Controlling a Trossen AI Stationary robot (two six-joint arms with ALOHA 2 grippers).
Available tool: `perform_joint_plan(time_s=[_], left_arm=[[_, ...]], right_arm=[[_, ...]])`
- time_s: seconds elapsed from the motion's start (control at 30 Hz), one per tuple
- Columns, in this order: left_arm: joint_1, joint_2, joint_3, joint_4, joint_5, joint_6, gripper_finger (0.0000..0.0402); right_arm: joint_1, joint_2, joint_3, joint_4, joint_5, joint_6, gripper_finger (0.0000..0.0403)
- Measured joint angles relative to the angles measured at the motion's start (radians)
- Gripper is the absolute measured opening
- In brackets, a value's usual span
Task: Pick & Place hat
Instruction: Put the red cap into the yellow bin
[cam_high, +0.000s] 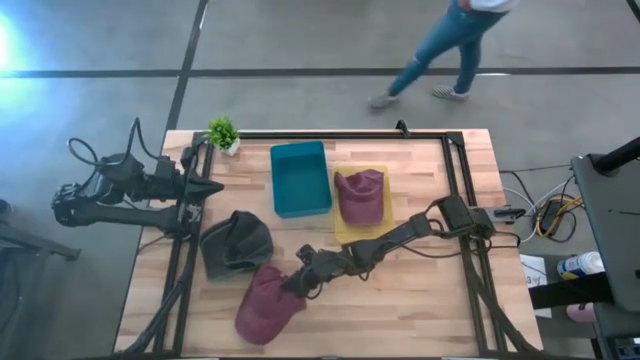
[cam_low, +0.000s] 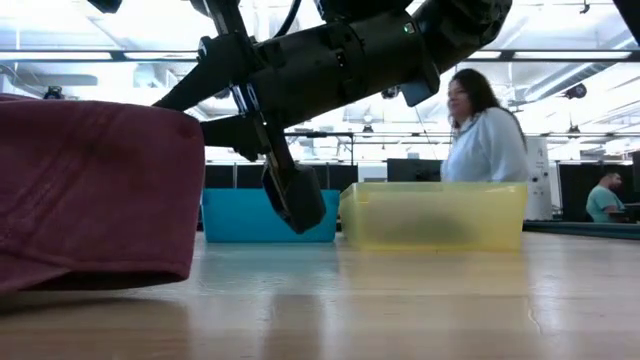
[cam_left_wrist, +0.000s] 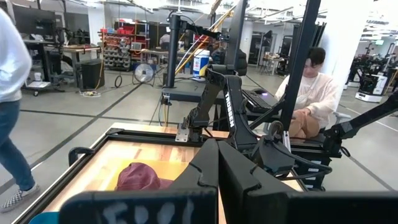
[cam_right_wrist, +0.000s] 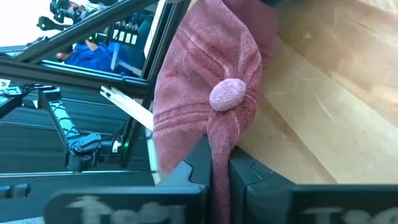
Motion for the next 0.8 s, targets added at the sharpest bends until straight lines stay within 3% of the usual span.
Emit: perform_joint_plan(time_s=[0.53,0.8], left_arm=[[0.000,0.000,0.000,0.000,0.000,0.000,0.0000],[0.000,0.000,0.000,0.000,0.000,0.000,0.0000]], right_arm=[[-0.021,-0.092,0.002,-0.063,0.151,-0.066,0.0009],[-0.031,-0.113,0.002,-0.129,0.161,-0.057,0.0009]])
